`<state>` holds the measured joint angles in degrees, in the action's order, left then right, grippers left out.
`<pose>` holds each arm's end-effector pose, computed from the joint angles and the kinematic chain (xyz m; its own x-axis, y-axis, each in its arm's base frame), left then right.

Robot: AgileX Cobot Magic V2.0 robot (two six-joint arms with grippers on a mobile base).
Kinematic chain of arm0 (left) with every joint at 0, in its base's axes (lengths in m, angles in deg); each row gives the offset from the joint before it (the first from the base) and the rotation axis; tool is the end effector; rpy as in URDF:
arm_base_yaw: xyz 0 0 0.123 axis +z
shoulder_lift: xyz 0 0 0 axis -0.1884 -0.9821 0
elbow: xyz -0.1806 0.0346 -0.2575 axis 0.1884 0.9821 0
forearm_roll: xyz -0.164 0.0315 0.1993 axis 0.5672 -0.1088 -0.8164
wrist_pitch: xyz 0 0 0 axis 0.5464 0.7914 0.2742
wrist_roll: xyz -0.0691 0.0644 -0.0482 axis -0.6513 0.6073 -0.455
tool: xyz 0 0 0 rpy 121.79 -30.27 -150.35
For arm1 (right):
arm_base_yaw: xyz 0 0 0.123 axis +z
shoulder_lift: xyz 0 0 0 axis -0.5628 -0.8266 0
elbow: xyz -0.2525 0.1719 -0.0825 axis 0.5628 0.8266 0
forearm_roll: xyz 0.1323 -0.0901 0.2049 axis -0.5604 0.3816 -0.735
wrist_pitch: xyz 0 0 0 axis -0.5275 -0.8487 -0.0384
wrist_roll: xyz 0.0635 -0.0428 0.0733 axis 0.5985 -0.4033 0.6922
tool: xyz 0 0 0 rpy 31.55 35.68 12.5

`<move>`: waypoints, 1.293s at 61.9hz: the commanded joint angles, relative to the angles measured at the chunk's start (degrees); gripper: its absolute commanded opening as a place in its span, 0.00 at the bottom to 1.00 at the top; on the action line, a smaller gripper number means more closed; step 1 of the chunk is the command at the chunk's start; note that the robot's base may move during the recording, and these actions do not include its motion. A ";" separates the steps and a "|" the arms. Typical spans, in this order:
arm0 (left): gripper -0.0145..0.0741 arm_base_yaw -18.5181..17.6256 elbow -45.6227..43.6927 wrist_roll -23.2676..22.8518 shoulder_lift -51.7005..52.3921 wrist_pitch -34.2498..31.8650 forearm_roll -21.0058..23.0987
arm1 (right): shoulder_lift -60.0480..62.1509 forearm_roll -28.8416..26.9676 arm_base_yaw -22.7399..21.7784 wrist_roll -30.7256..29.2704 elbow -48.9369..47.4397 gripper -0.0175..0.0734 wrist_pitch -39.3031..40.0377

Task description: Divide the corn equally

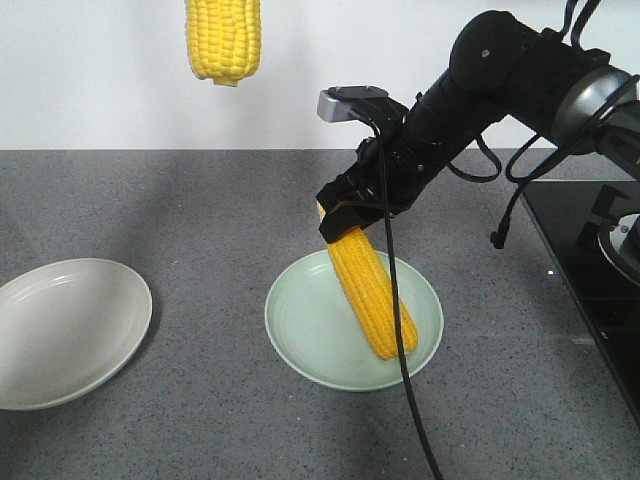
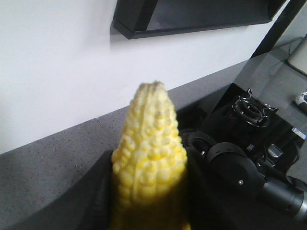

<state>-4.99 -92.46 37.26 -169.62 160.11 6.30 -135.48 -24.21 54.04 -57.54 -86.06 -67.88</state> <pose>0.3438 -0.1578 0.5826 -0.4990 -0.0283 -0.8661 0.6290 0.6757 -0.3844 0.4079 0.1960 0.3174 -0.7471 -0.5177 -0.4169 -0.6532 0.6879 0.3164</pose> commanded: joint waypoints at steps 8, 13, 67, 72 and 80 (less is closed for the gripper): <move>0.16 -0.10 -1.20 -0.18 2.63 -1.76 1.74 | 2.86 -1.28 -0.20 -0.59 -1.37 0.64 -1.73; 0.16 -0.10 -1.20 -0.18 2.63 -1.76 1.74 | 2.86 -1.24 -0.20 -0.59 -1.37 0.72 -1.98; 0.16 -0.10 16.85 -1.22 17.63 -1.76 -30.80 | 21.37 11.10 -0.43 3.91 -1.54 0.71 -1.33; 0.16 -0.10 29.28 -1.22 21.81 -1.76 -34.64 | 22.65 11.53 -0.43 4.55 -1.54 0.71 -1.33; 0.16 -0.05 48.42 -1.22 27.54 -1.84 -42.33 | 24.19 11.53 -0.43 5.51 -1.54 0.71 -1.63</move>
<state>-4.99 -54.11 36.67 -147.14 159.74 -30.77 -114.51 -12.28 54.00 -52.61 -86.00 -68.75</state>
